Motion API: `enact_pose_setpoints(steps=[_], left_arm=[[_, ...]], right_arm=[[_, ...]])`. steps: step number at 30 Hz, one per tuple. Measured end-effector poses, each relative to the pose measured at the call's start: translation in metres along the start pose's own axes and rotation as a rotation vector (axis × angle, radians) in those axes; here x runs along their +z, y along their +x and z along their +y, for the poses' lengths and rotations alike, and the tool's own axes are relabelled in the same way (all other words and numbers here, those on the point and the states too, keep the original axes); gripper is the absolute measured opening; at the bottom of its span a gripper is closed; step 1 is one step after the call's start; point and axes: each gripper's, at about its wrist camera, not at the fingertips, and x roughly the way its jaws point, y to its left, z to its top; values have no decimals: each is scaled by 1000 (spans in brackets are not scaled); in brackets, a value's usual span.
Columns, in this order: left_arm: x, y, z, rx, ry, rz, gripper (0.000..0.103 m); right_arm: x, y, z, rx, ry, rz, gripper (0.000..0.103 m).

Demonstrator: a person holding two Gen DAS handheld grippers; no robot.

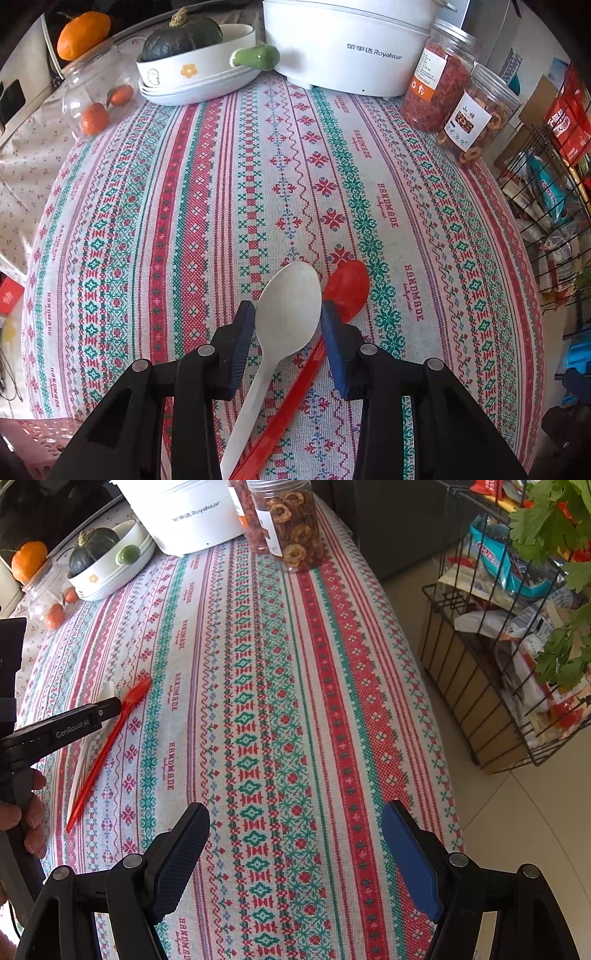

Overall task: Organize utensils
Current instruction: 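Close the left gripper on the white plastic spoon's handle, then lift the white spoon off the cloth with the left gripper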

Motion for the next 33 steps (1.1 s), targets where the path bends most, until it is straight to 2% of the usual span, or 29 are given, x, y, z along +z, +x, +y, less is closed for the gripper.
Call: enact_pose_setpoints(steps=[6, 13, 19, 25, 29, 33], left_arm=[[-5, -4, -1, -8, 1, -20, 38], [-17, -47, -18, -58, 35, -123, 38], [-39, -111, -39, -162, 76, -236, 38], [-72, -192, -54, -255, 155, -360, 38], [-94, -246, -44, -310, 186, -439, 38], [-115, -288, -23, -335, 194, -503, 38]], right_arm=[[1, 3, 1, -4, -3, 4, 81], [2, 5, 0, -9, -1, 8, 81], [1, 5, 0, -9, 1, 14, 81], [-2, 4, 3, -14, -7, 18, 81], [-8, 2, 5, -1, 1, 29, 81], [-13, 0, 13, 0, -1, 32, 81]])
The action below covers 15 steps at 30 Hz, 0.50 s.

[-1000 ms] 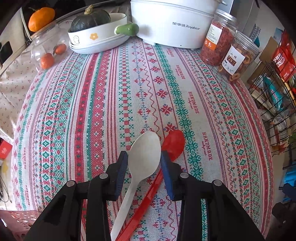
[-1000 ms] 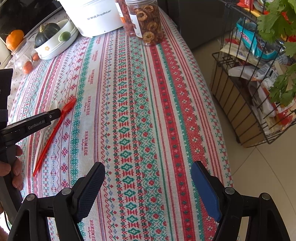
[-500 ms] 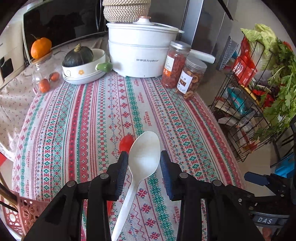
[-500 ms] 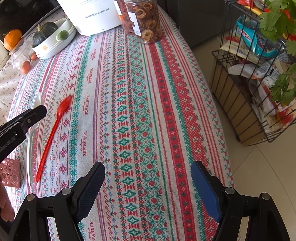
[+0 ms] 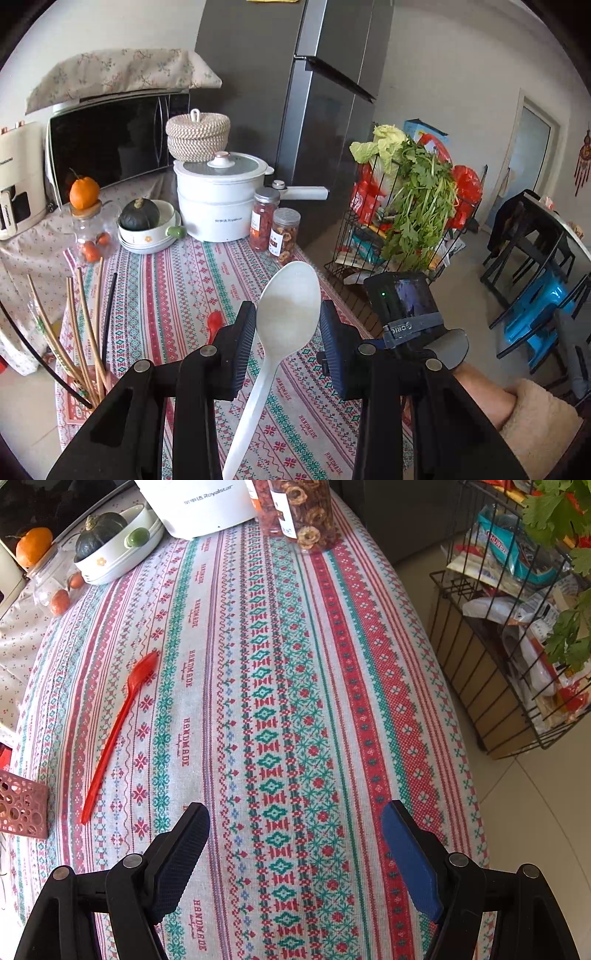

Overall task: Organize utensils
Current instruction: 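Lift the white spoon off the cloth with the left gripper, then close the right gripper on the red plastic spoon's handle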

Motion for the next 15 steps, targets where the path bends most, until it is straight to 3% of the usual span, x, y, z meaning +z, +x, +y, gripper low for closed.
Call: enact_pose_setpoints(steps=[10, 15], left_arm=[[-17, -85, 88, 19, -171, -231, 38], [-23, -94, 133, 25, -243, -273, 38]], right_arm=[[8, 14, 43, 26, -43, 11, 81], [28, 40, 77, 78, -64, 31, 78]])
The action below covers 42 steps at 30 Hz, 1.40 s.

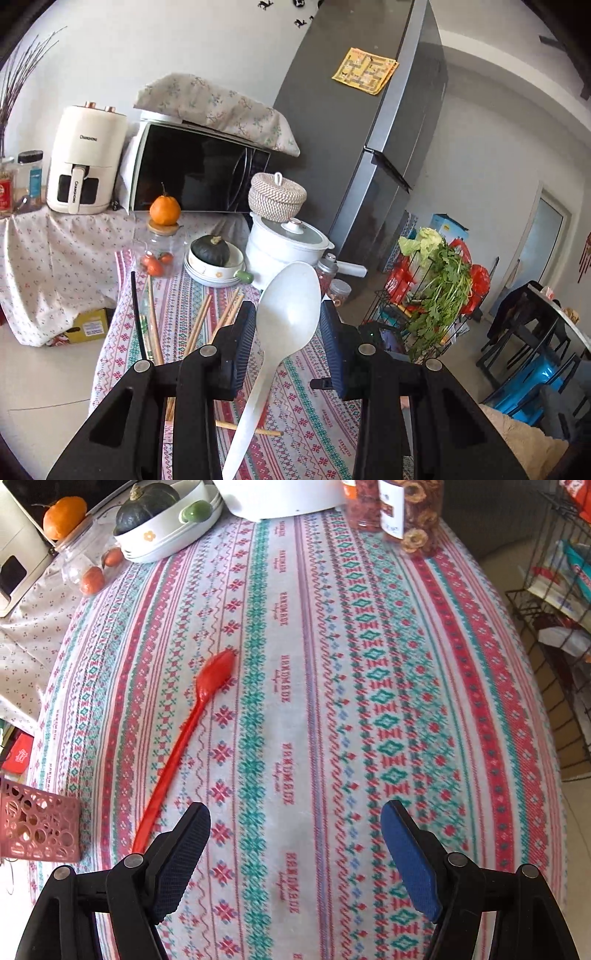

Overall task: Organize utensils
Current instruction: 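Close the right gripper on the red plastic spoon's handle, then lower the white spoon into the pink basket and open the left gripper while the right lifts the red spoon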

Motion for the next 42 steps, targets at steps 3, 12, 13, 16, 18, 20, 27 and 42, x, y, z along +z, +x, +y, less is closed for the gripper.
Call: enact_pose_setpoints(steps=[3, 12, 13, 16, 18, 20, 27, 42], left_arm=[[3, -7, 23, -7, -22, -23, 38], [3, -4, 84, -17, -135, -46, 38], [3, -4, 87, -23, -137, -51, 38], [1, -1, 91, -46, -138, -65, 38], [0, 6, 93, -57, -131, -68, 38], [-3, 15, 97, -81, -142, -75, 38], [-17, 56, 102, -155, -175, -43, 38], [-34, 99, 108, -139, -131, -17, 38]], right_arm=[[18, 22, 17, 31, 9, 12, 71], [63, 77, 57, -15, 9, 1, 51], [65, 78, 62, -51, -17, -22, 45], [67, 83, 71, -146, -77, -43, 30], [65, 82, 73, -168, -94, -54, 28], [61, 80, 71, -166, -93, -67, 27], [49, 41, 63, -52, -46, -157, 26], [14, -47, 49, 87, -45, -312, 26]])
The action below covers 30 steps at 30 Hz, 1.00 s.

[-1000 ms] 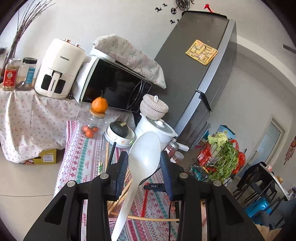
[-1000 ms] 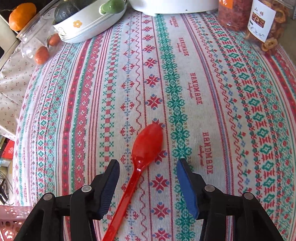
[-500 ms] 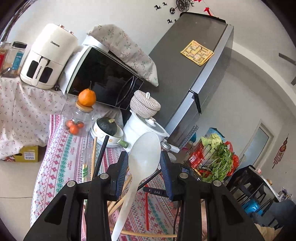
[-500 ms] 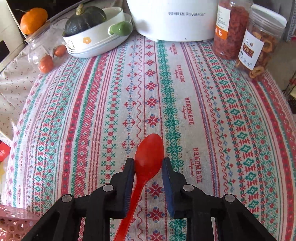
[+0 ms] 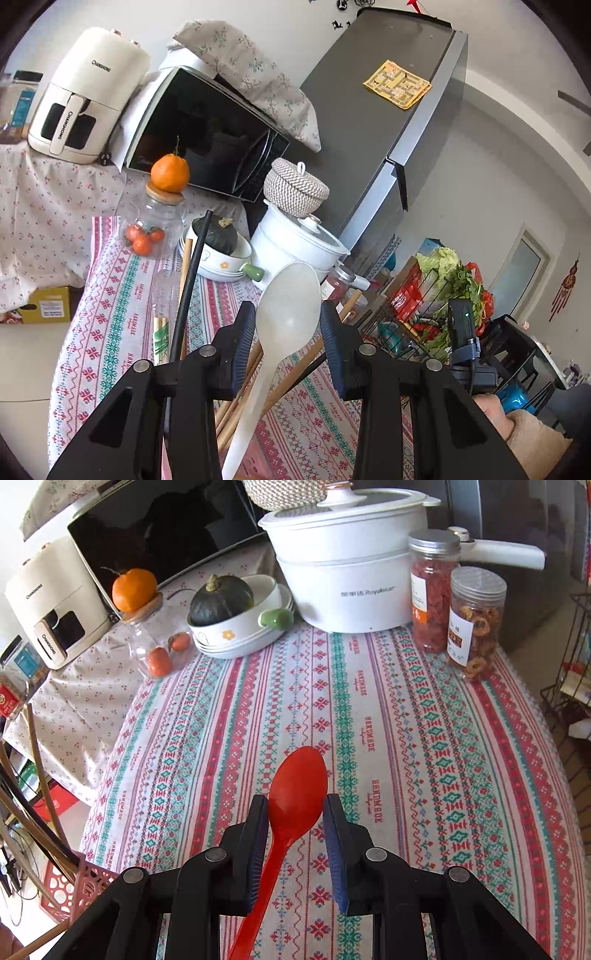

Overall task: Organize utensils
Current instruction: 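Lower the white spoon into the pink basket and open the left gripper while the right lifts the red spoon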

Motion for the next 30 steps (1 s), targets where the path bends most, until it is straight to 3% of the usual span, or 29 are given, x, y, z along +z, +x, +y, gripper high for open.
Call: enact_pose_setpoints(steps=[11, 15, 17, 23, 30], left_arm=[[-7, -8, 5, 48, 37, 17, 39], [-9, -12, 6, 60, 28, 45, 48], [-10, -16, 6, 63, 11, 60, 54], [-8, -33, -6, 110, 33, 117, 60], [-3, -64, -25, 286, 109, 180, 77]], right_arm=[[-2, -23, 1, 38, -10, -50, 26], [-4, -36, 12, 57, -28, -96, 27], [-5, -46, 19, 68, -40, -129, 27], [-9, -84, 45, 76, -86, -270, 27], [-18, -138, 80, 26, -132, -466, 27]])
